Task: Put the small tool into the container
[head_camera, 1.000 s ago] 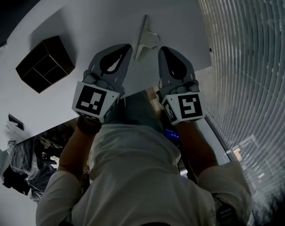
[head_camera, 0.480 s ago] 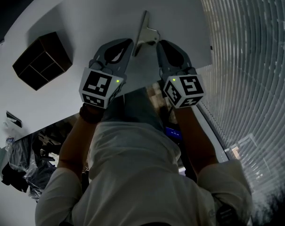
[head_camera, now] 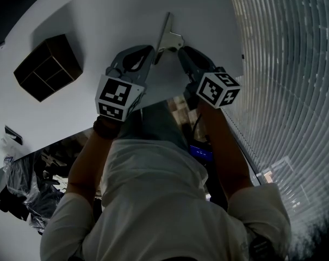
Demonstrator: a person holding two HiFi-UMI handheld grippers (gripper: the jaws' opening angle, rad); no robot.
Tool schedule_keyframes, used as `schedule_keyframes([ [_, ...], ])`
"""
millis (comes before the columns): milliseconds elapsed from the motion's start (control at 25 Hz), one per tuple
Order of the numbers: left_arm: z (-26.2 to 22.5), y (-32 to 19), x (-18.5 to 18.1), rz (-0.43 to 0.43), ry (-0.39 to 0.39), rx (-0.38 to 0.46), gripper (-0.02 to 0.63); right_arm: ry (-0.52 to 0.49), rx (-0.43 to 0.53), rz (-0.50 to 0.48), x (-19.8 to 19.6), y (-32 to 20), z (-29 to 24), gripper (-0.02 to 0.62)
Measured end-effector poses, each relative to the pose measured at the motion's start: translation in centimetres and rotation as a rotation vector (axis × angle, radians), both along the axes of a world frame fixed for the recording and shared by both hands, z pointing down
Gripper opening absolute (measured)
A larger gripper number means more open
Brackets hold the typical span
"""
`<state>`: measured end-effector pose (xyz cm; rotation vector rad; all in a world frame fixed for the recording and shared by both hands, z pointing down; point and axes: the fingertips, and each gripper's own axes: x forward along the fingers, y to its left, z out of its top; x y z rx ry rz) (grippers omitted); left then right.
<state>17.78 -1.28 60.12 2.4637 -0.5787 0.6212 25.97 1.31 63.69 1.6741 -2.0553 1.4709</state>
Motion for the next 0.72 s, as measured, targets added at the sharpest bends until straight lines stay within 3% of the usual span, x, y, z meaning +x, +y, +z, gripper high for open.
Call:
schedule_keyframes([
  [200, 1.0, 0.2, 0.1, -0.003, -0.007, -0.005, 0.002, -0.081, -0.017, 0.003, -0.7, -0.1, 0.5, 0.074],
  [720, 2.1, 0.6, -0.7, -0.023, -0.026, -0.04, 0.002, -0.125, -0.028, -0.003, -1.2, -1.5, 1.3, 0.077],
])
